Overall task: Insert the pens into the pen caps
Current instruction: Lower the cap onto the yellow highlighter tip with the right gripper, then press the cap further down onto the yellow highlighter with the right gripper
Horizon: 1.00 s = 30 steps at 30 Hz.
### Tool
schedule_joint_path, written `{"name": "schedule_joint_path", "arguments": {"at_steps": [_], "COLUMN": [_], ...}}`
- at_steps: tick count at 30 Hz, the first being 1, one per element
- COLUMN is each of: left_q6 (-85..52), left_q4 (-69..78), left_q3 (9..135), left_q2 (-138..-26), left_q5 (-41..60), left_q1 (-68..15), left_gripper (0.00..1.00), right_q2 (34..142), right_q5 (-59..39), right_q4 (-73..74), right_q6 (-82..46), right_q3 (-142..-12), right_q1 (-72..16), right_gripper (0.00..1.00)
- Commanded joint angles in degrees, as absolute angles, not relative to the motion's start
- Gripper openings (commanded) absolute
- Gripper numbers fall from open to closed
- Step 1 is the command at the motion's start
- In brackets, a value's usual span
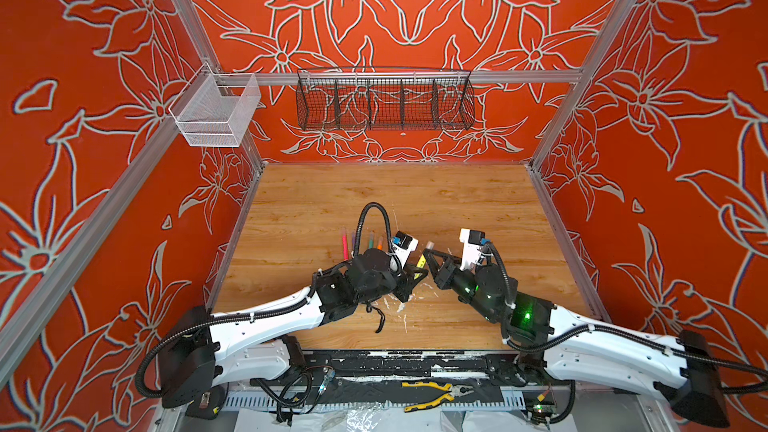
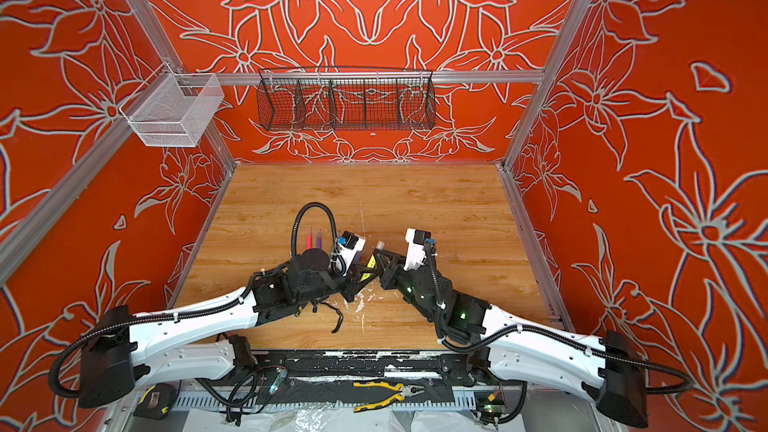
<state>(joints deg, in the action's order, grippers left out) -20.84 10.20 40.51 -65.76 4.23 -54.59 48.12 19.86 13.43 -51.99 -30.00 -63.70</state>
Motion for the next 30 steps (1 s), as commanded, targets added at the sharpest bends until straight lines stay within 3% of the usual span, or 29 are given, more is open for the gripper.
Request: {"name": "schedule_joint_path", "arguments": {"at_steps": [1, 4, 8, 11, 25, 30], "left_q6": [-20.34, -20.28, -19.53, -18.66, -12.21, -10.4], "left_q4": [17.7, 17.96, 18.2, 18.58, 19.64, 19.51], "left_q3": [43.42, 43.27, 42.73, 41.59, 37.01, 36.31], "left_q2": [-65.93, -66.09, -66.06, -65.25, -61.01, -60.82], "left_q5": [5.24, 5.47, 5.53, 5.36, 10.06, 12.58], "left_q1": [-53.66, -53.69, -53.7, -53.66, -53.7, -53.7], "left_gripper": [0.0, 0.0, 0.0, 0.0, 0.0, 0.0], "right_q2": [46.71, 44.91, 42.3, 40.65, 33.73, 34.15], "right_q5": [16.17, 15.83, 14.93, 15.24, 17.64, 19.23], "right_q4": [8.24, 6.87, 4.41, 2.34, -3.26, -2.99], "right_q6": [-50.28, -49.16, -47.94, -47.07, -42.63, -40.6], "right_q3": [-28.74, -29.13, -29.92, -30.97, -36.05, -38.48], "right_q1": [-65.19, -65.23, -65.35, -65.39, -65.38, -65.3], "right_gripper": [0.27, 0.37, 0.63, 0.75, 0.76, 0.7]}}
